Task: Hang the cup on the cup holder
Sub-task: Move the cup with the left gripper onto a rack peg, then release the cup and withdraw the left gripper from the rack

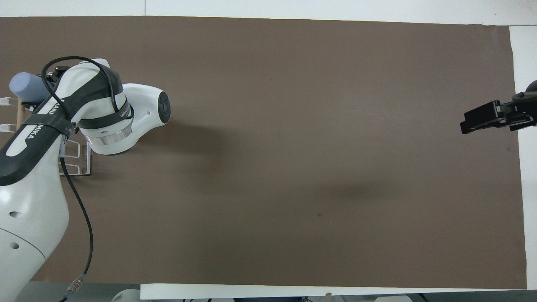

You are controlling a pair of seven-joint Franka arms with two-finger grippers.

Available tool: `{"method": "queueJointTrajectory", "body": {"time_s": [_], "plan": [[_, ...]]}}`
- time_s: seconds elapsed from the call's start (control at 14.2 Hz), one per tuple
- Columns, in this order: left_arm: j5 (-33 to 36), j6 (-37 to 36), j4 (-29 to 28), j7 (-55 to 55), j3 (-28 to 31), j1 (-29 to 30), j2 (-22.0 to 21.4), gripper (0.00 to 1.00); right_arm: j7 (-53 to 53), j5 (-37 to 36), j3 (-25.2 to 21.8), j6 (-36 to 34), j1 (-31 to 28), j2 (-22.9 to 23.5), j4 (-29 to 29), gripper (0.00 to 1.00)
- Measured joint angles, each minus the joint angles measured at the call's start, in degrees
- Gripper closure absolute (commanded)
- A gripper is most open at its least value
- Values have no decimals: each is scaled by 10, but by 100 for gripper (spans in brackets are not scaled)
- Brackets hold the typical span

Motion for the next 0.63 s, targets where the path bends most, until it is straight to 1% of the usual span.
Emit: {"method": "queueJointTrajectory", "body": {"time_s": [0.07,0.28,0.35,0.49,0.63], "plan": [[0,13,-1,1,0,3,0,0,0,0,0,0,0,0,0,1],[-5,33,2,12,-2,2,0,0,0,0,0,0,3,0,0,1],[-20,30,6,13,-3,-1,0,0,0,0,0,0,4,0,0,1],[-47,22,28,26,-5,-12,-1,0,0,0,0,0,4,0,0,1],[-73,18,60,80,-5,-18,-5,0,0,0,0,0,4,0,0,1]]}}
